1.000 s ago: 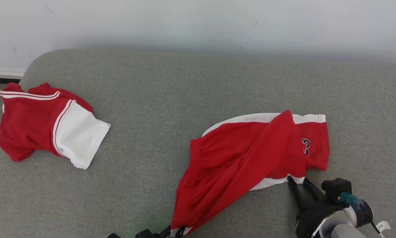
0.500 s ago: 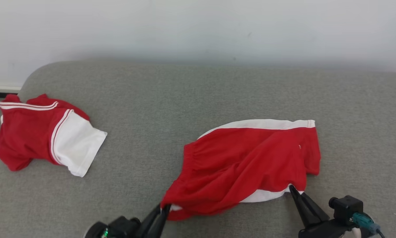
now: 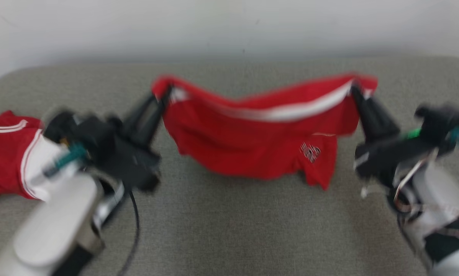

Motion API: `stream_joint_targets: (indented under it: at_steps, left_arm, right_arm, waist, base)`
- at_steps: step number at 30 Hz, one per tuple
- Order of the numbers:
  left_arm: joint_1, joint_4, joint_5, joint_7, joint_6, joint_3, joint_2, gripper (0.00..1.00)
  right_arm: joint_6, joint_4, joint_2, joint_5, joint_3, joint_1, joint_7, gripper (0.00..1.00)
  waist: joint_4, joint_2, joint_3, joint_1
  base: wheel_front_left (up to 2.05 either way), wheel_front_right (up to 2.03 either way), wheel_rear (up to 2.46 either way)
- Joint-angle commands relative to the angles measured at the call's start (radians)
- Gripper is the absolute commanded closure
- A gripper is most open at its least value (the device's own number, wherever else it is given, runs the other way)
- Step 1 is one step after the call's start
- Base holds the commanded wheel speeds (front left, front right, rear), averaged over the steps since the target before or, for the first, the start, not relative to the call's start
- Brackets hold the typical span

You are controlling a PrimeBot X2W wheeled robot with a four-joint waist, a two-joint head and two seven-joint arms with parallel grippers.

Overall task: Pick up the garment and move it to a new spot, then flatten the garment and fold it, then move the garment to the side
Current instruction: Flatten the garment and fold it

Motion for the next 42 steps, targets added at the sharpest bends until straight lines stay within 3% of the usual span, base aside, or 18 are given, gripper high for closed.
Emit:
stream_joint_targets:
  at_steps: [1,12,16,22,30,42]
  left_arm:
    - [-0.093,-0.001,-0.015,0.026,0.002,-0.003,0.029,1.00]
    - [-0.776,0.149,-0.148,0.182,0.003,-0.013,0.079,1.00]
    - [-1.036,0.274,-0.188,0.207,0.003,-0.036,0.048,1.00]
    - [-1.266,0.403,-0.216,0.189,0.003,-0.090,0.014,1.00]
    - [-1.425,0.571,-0.274,0.171,0.003,-0.152,-0.009,1.00]
    - [-1.431,0.653,-0.411,0.088,0.003,-0.243,-0.042,1.00]
  right_arm:
    - [-0.002,0.000,0.008,0.021,-0.016,-0.081,0.025,1.00]
    - [-0.002,0.132,0.040,0.170,-0.100,-0.702,0.222,1.00]
    - [-0.002,0.250,0.055,0.202,-0.140,-0.962,0.292,1.00]
    - [-0.002,0.369,0.046,0.147,-0.117,-1.211,0.303,1.00]
    - [-0.002,0.480,0.039,0.098,-0.081,-1.367,0.280,1.00]
    - [-0.002,0.513,0.041,0.153,-0.011,-1.332,0.200,1.00]
  waist:
    - [-0.037,0.0000,0.108,0.0000]
    - [-0.096,0.0000,0.419,0.0000]
    - [-0.105,0.0000,0.504,0.0000]
    - [-0.110,0.0000,0.571,0.0000]
    - [-0.137,0.0000,0.616,0.0000]
    - [-0.163,0.0000,0.666,0.0000]
  base:
    - [0.00,0.00,0.00]
    - [0.00,0.00,0.00]
    - [0.00,0.00,0.00]
    - [0.00,0.00,0.00]
    - [0.00,0.00,0.00]
    - [0.00,0.00,0.00]
